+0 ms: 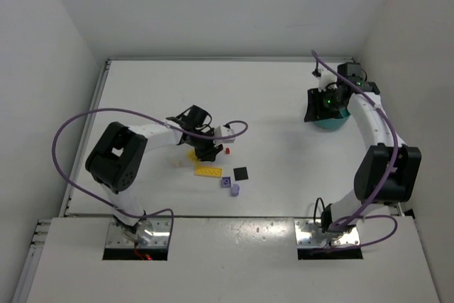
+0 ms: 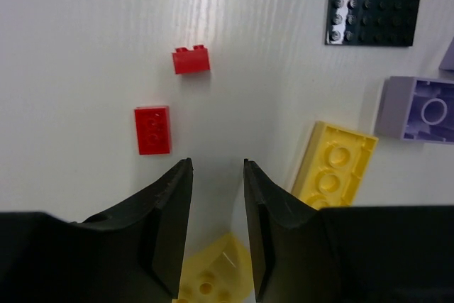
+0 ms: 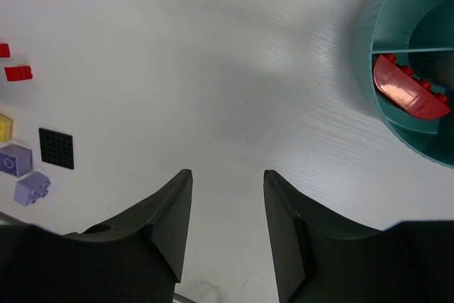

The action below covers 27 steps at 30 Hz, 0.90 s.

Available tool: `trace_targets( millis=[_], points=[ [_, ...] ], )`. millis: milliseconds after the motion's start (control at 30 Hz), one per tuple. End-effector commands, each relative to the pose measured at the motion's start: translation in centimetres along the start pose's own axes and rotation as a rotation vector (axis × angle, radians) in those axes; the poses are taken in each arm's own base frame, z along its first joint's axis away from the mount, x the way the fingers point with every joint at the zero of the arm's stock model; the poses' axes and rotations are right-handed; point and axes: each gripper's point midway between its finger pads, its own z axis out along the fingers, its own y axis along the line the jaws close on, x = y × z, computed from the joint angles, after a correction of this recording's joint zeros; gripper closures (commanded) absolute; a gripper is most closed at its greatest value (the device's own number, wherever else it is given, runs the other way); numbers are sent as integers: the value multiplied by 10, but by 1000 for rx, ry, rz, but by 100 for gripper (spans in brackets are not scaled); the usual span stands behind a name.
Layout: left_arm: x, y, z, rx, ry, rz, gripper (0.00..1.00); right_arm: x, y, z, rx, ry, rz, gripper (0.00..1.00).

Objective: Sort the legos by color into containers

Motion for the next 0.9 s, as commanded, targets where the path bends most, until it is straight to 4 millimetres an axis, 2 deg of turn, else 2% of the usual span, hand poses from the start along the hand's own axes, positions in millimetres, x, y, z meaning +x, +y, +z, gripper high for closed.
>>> trace_targets(
  millis=[0, 33, 233, 267, 467, 733, 767, 867],
  points=[
    [-19, 19, 3, -61, -22, 49, 59, -18, 3, -5, -19, -40, -31, 54],
    [-24, 20, 3, -69, -24, 62, 59, -18, 3, -5, -19, -40, -31, 54],
    [-21, 28, 9, -71, 2, 52, 58, -18, 3, -5, -19, -40, -31, 54],
    [-28, 31, 7, -78, -6, 57, 57, -21, 5, -6, -26, -50, -35, 54],
    [-27, 37, 11, -71, 17, 55, 50, -18, 4, -4, -30, -33, -28, 54],
    [-24, 45, 12, -79, 35, 82, 50, -22, 6, -5, -37, -44, -31, 54],
    [-20, 40, 12, -57, 45, 71, 50, -22, 6, -5, -37, -44, -31, 54],
    [-26, 42, 15, -37, 33, 87, 50, -20, 7, -6, -39, -36, -28, 54]
  ],
)
